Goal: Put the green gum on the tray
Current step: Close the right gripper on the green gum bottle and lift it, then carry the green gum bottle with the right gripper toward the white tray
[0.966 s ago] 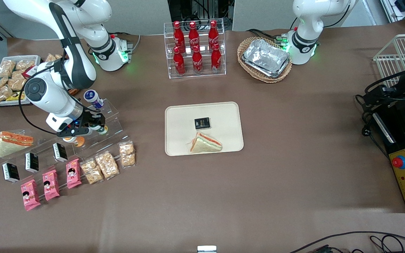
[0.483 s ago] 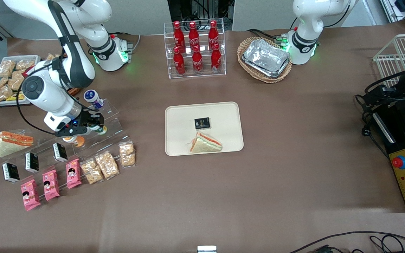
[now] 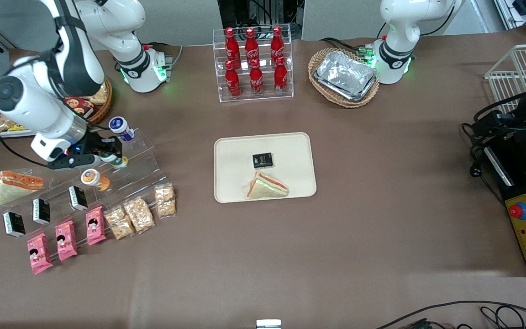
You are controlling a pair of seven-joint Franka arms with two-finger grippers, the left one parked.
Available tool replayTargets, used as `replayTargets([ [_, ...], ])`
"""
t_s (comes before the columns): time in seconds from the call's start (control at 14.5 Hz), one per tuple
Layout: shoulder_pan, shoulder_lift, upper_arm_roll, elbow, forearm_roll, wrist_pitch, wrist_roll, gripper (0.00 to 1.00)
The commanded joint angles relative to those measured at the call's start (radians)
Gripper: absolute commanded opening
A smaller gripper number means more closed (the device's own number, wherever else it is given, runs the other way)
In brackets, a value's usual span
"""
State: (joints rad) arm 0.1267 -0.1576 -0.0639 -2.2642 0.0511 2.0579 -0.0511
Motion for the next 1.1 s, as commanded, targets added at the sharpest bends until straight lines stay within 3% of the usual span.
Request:
replayTargets([
  [0.0, 0.002, 0.012, 0.003, 0.152, 0.019, -0.188, -0.018, 0.07],
  [0.28, 0.004, 0.009, 0.027, 0.311, 0.053, -0.407, -0.004, 0.0],
  [0.62, 0.059, -0.028, 0.029, 0.459, 0.112, -0.602, 0.094, 0.0],
  [1.03, 0.296, -0.115, 0.027, 0.457, 0.113, -0.634, 0.387, 0.0],
])
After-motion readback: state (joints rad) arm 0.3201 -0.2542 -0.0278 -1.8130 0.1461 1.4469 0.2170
